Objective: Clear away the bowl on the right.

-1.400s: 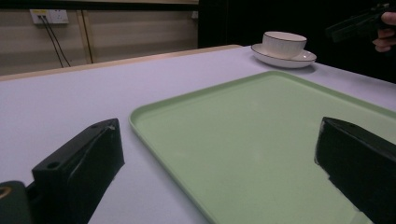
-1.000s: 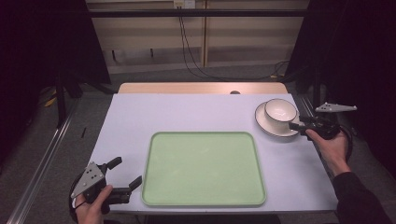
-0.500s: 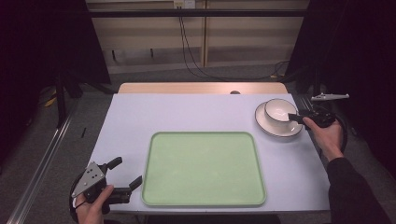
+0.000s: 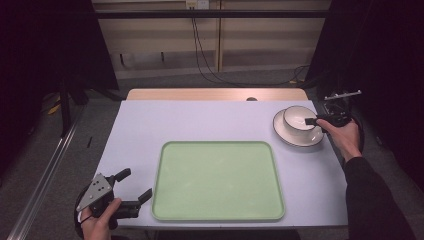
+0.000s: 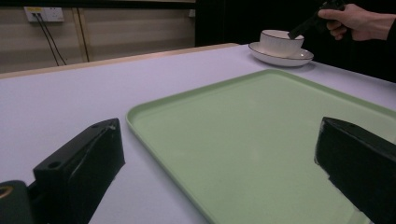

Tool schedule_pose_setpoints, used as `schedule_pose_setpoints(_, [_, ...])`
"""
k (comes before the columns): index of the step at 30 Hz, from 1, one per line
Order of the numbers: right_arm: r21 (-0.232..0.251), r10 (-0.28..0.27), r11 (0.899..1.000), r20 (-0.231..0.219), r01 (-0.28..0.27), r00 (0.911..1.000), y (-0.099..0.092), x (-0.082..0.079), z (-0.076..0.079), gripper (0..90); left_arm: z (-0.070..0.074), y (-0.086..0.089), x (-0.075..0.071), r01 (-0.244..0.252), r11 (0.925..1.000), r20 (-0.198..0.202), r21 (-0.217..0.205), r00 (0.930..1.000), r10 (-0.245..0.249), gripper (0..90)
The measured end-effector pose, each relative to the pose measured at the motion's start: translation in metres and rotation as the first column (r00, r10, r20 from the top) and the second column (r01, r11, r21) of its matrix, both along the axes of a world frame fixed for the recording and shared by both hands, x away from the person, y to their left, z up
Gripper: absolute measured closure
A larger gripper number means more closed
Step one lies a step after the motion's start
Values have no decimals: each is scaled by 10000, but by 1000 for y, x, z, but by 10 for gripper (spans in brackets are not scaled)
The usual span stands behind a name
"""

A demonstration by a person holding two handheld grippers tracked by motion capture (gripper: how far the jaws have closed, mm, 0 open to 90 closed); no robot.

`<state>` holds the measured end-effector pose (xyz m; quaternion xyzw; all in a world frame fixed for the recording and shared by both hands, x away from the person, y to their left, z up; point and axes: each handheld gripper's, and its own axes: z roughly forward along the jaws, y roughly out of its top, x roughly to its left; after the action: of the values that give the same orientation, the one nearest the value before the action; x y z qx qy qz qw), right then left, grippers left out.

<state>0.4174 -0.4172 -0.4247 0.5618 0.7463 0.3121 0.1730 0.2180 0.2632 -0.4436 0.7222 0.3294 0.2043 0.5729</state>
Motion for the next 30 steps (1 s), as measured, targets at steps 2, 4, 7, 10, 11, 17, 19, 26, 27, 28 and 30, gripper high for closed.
schedule_pose_setpoints(2, [-163,-73,9998,-238,69,9997,1,3,-3,409,0,0,0,8,10000,-1,12,10000,-8,13])
schedule_pose_setpoints(4, [-53,-148,9999,-352,146,9993,0,5,-8,412,0,0,0,11,10000,-10,4,10000,-11,13])
schedule_pose_setpoints(7, [-156,-228,9996,-383,222,9990,-1,6,-11,437,0,0,0,32,10000,-9,24,10000,-32,14])
schedule_pose_setpoints(10, [-141,-368,9993,-647,359,9972,0,12,-14,481,0,-1,1,34,10000,28,11,10000,-34,13])
schedule_pose_setpoints(11, [-156,-355,9993,-648,345,9973,0,13,-14,492,0,-1,1,34,10000,28,11,10000,-34,13])
schedule_pose_setpoints(17, [-139,-408,9991,-843,398,9956,4,19,-14,564,0,0,0,36,10000,10,12,10000,-36,14])
schedule_pose_setpoints(19, [-66,-561,9984,-881,558,9945,3,19,-14,639,0,0,0,45,10000,15,16,10000,-45,14])
schedule_pose_setpoints(26, [-142,-746,9972,-1068,735,9915,2,21,-19,738,0,0,0,89,10000,81,22,9999,-90,13])
schedule_pose_setpoints(27, [-171,-780,9969,-1181,765,9899,3,22,-18,783,0,-1,0,109,9999,92,12,9999,-109,13])
schedule_pose_setpoints(28, [-171,-780,9969,-1181,765,9899,3,22,-18,783,0,-1,0,177,9998,84,-39,9998,-177,13])
schedule_pose_setpoints(30, [-55,-684,9977,-1185,683,9906,3,24,-19,804,0,0,0,151,9999,83,45,9999,-152,13])
